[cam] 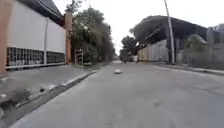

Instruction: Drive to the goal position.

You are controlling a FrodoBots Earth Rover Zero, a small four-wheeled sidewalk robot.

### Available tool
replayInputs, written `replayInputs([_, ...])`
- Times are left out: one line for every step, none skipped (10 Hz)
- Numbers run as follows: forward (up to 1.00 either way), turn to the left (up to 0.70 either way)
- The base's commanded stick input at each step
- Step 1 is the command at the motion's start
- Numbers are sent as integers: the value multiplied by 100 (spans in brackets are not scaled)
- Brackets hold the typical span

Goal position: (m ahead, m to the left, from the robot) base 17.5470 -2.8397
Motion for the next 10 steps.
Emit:
replayInputs([100, 0])
replayInputs([100, 0])
replayInputs([100, 0])
replayInputs([100, 5])
replayInputs([100, 15])
replayInputs([100, 0])
replayInputs([100, 0])
replayInputs([100, 0])
replayInputs([100, -3])
replayInputs([100, -24])
